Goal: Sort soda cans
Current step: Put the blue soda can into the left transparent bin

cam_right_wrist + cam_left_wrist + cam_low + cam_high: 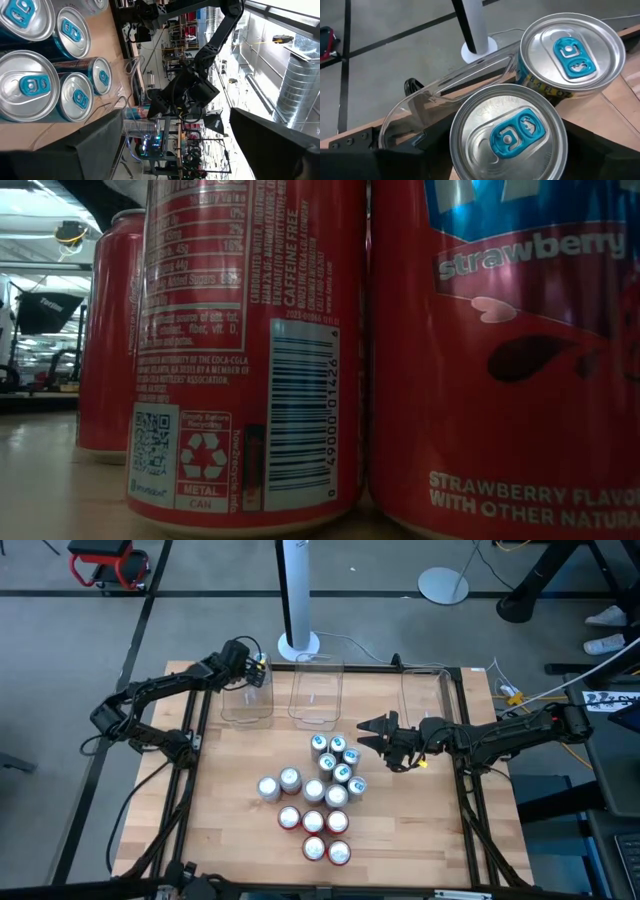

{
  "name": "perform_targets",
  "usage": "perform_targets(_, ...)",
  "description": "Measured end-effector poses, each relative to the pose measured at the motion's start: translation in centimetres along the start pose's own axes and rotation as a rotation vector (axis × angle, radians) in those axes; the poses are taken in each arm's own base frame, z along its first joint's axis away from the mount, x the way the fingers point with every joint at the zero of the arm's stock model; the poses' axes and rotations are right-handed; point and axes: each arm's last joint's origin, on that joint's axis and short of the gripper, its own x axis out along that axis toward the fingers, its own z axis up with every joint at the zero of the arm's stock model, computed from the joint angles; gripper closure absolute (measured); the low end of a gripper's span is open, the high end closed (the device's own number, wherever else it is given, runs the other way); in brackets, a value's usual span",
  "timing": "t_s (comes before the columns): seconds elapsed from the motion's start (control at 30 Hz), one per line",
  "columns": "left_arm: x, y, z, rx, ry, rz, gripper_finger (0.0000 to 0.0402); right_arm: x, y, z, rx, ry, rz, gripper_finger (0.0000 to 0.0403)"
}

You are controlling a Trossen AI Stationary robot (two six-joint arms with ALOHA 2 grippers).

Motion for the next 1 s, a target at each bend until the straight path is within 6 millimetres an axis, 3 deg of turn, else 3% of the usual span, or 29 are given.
perform_targets(0.23, 0.0, 0.0, 0.0, 0.025, 0.003, 0.001, 0.0098, 0.0, 0.0, 0.0, 0.0, 0.0, 0.0, 0.0036)
perform_targets(0.53, -1.0, 0.1, 1.4, 0.07, -0.012, -0.004, 0.0094, 0.0, 0.0, 0.0, 0.0, 0.0, 0.0, 0.0036)
perform_targets(0.87, -5.6, 1.2, 3.5, 0.059, -0.109, -0.026, 0.0094, 0.0, 0.0, 0.0, 0.0, 0.0, 0.0, 0.0036)
perform_targets(1.0, -7.7, 0.6, 3.6, 0.083, -0.172, -0.133, 0.0094, 0.0, 0.0, 0.0, 0.0, 0.0, 0.0, 0.0036)
